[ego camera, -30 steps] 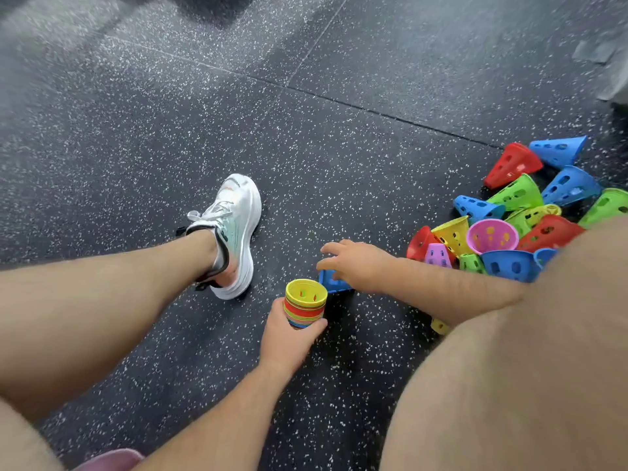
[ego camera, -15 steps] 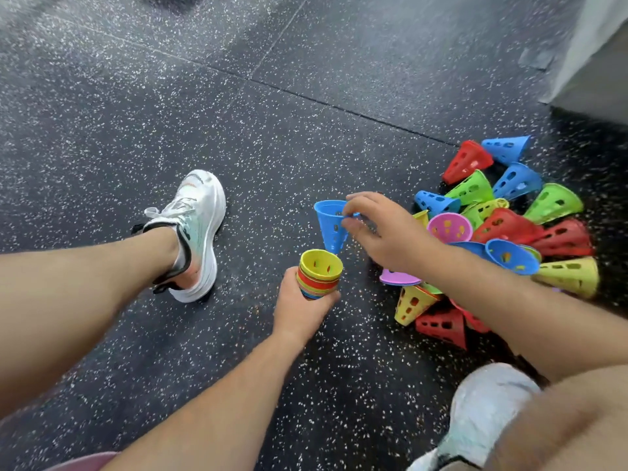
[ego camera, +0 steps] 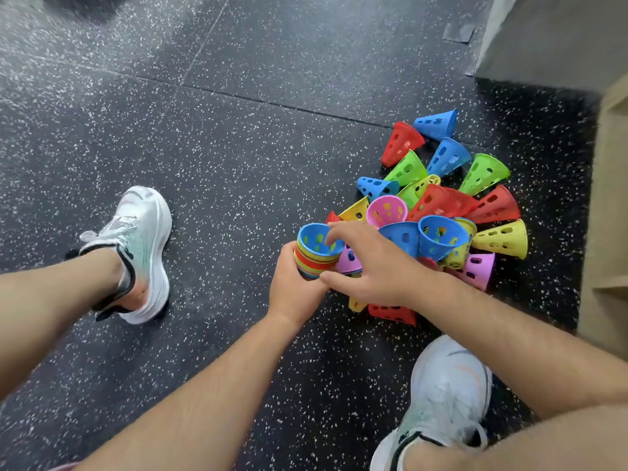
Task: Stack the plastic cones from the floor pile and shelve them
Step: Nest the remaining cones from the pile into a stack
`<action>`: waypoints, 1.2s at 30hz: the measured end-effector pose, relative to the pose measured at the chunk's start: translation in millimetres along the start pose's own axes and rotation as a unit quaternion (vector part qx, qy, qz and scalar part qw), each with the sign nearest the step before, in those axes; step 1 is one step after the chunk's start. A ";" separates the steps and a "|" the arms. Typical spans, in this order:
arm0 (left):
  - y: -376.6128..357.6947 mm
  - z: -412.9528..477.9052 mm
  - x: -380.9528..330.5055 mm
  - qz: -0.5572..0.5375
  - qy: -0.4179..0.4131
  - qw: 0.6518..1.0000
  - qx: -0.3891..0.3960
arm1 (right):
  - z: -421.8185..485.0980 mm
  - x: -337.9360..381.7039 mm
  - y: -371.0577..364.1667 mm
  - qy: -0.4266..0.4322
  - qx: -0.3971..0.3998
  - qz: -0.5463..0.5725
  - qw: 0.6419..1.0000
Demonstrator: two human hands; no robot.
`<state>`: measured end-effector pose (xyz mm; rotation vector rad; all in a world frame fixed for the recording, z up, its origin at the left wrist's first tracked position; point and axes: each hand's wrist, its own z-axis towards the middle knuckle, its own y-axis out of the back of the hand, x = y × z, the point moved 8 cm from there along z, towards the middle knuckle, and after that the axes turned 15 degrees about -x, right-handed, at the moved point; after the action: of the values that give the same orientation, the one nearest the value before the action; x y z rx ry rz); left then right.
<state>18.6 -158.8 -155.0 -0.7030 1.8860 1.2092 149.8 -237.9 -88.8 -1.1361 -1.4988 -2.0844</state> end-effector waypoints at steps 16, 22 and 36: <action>7.1 -26.9 30.1 0.038 0.011 0.999 0.023 | -25.5 -32.9 19.7 -0.028 -0.075 -0.127 0.989; 7.8 -24.8 29.6 0.018 0.029 0.999 0.026 | -27.2 -24.9 -5.0 0.074 -0.065 -0.196 0.976; 9.5 -20.9 29.0 0.022 0.035 0.998 0.036 | -21.2 -26.5 -23.7 0.127 -0.057 -0.258 0.956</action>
<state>-11.1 -175.4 -169.3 -0.6754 2.0037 1.1506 142.0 -252.5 -126.7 -0.5061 -1.6907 -2.5648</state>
